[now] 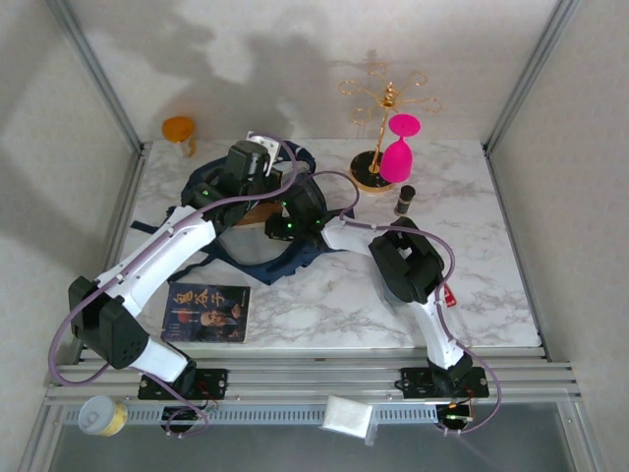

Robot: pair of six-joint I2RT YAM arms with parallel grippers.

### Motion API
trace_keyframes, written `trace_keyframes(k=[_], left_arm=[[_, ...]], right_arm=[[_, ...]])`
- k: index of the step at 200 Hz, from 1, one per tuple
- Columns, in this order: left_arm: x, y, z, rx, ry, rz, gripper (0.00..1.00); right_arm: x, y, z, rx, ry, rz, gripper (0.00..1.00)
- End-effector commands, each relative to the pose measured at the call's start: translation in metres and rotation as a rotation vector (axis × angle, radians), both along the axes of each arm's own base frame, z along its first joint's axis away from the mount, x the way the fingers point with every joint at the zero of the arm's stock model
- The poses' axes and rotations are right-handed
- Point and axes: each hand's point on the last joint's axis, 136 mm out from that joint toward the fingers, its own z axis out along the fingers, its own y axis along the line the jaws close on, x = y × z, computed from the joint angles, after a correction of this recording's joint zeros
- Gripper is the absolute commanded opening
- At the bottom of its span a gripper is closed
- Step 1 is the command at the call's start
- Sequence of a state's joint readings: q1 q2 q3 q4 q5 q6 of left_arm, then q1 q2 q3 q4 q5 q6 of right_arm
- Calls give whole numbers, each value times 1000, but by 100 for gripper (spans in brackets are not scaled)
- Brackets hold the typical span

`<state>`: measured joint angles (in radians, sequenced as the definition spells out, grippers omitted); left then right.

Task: Pack the student bag
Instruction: Place the book in the student bag, then close the student bag at the top-center of the table.

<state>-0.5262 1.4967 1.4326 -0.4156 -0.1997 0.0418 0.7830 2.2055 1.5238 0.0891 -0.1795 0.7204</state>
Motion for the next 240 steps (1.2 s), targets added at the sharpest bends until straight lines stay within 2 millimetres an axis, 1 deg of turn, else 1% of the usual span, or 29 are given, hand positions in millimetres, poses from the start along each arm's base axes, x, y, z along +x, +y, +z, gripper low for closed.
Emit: trace_keyframes(k=[1,12,33,41,54,66,82,86,87,89,90,91,93,94,96,106,120,130,132,135,155,158,172,176,187,199,213,228,240], left_arm=[[1,15,54,-54,-145,58,0],[1,16,52,-52,-142,57,0],[3,17,47,-51,-136,65,0],[4,17,43,-53,-131,69,0],[6,16,39,-59,-122,73,0],[7,15,34,-67,-110,80,0],[6,13,28,-93,-91,79,0],[6,11,25,-102,-84,77,0],[6,11,24,-106,-81,76,0],[6,10,23,-111,-76,73,0],[5,9,22,-114,-73,72,0],[5,9,21,-117,-69,70,0],[5,8,20,-125,-65,66,0],[4,7,18,-127,-60,65,0],[4,6,16,-135,-55,61,0],[0,-3,3,-174,-14,29,0],[-8,-12,-19,-229,48,2,0],[-14,-16,-36,-268,93,0,0],[-16,-17,-40,-274,103,-4,0],[-18,-19,-45,-284,118,-10,0],[-34,-27,-74,-366,193,-32,0],[-37,-28,-78,-379,202,-36,2],[-51,-28,-90,-426,240,-42,18],[-54,-26,-94,-436,251,-29,20],[-64,-21,-96,-481,261,-4,27],[-74,-16,-93,-532,262,15,40],[-86,-9,-82,-607,250,44,49],[-99,3,-74,-685,230,93,59],[-109,17,-72,-722,214,154,68]], right_arm=[[52,-31,22,16,-143,-146,11],[61,-39,29,26,-165,-163,11],[50,-36,41,58,-192,-99,11],[40,-34,47,77,-204,-60,11],[15,-33,48,87,-205,-3,13],[-5,-41,53,100,-197,29,15],[-30,-59,65,119,-187,48,20],[-36,-64,67,114,-185,51,21],[-37,-65,64,107,-181,54,21],[-39,-68,69,107,-185,53,21],[-40,-69,66,100,-180,54,22],[-42,-71,70,102,-184,54,22],[-44,-74,66,88,-178,53,22],[-44,-75,70,88,-186,51,23],[-47,-78,70,78,-184,50,23],[-55,-96,74,30,-180,25,27],[-63,-119,72,-34,-145,-3,31],[-72,-131,70,-69,-119,-13,31],[-68,-139,69,-75,-115,-32,32],[-68,-145,71,-77,-116,-40,32],[-81,-169,79,-113,-133,-64,36],[-82,-172,80,-122,-135,-69,37],[-86,-184,88,-161,-133,-79,40],[-87,-186,91,-171,-137,-81,41],[-91,-189,99,-177,-149,-71,43],[-95,-188,106,-158,-160,-50,46],[-100,-185,112,-139,-162,-34,48],[-105,-176,117,-119,-157,11,50],[-110,-167,117,-117,-154,50,52]])
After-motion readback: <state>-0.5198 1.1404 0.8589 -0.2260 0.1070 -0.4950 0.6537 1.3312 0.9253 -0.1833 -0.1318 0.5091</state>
